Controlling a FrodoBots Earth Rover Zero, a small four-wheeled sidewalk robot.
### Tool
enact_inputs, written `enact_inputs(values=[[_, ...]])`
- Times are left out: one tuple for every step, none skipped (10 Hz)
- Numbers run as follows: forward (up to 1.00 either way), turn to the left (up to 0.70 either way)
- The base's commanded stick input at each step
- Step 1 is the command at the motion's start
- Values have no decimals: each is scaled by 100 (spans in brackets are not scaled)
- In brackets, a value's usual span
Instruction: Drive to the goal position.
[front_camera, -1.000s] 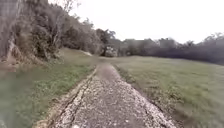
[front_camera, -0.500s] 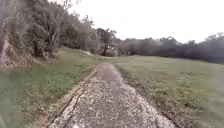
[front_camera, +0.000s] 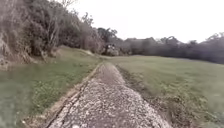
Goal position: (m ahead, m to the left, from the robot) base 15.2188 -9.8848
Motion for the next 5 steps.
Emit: enact_inputs(values=[[70, 0], [70, 0], [70, 0], [70, 0], [70, 0]])
